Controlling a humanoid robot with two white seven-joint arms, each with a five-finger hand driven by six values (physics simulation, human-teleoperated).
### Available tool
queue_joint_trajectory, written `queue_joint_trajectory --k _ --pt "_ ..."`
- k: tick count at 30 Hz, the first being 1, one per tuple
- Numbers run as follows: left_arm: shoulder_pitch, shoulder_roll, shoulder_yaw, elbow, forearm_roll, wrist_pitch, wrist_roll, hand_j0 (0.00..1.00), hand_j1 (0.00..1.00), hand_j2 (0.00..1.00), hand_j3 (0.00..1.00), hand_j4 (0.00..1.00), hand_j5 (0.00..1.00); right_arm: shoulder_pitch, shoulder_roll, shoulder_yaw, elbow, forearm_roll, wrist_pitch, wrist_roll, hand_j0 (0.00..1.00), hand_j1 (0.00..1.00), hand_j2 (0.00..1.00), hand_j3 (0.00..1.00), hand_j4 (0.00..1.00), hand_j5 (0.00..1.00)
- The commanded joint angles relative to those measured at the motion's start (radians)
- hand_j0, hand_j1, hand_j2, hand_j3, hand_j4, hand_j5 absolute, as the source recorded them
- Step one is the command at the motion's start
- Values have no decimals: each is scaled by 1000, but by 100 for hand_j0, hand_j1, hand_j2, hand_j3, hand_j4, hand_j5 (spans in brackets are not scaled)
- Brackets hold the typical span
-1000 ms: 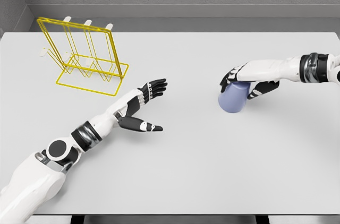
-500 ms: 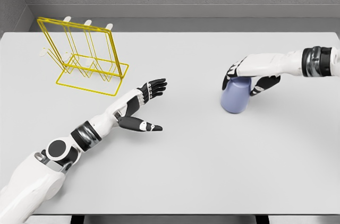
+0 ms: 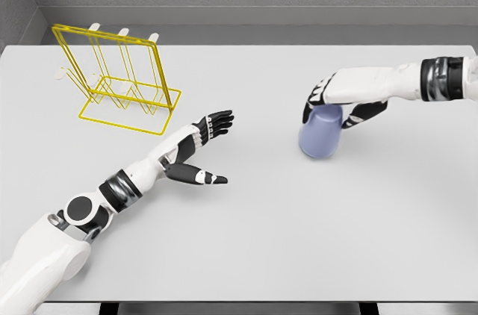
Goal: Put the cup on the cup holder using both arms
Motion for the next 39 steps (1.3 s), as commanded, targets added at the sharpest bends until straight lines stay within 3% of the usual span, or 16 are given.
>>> queue_joint_trajectory --k 1,16,18,19,39 --pt "0 0 0 -2 5 -1 0 100 100 100 100 100 100 -2 4 -2 -14 -6 2 0 67 67 67 67 67 67" --pt "0 1 12 3 3 6 5 100 100 100 100 100 100 0 84 -1 -28 -6 4 0 67 67 67 67 67 67" --pt "0 -5 46 3 -84 6 8 100 100 100 100 100 100 0 99 -1 -28 -8 4 0 67 67 67 67 67 67" --pt "0 -5 51 3 -90 8 8 100 100 100 100 100 100 -2 110 -1 -28 -8 5 0 67 67 67 67 67 67" --pt "-9 -19 52 54 -90 8 6 100 100 100 100 100 100 -3 210 4 4 -8 17 0 67 67 67 67 67 67"
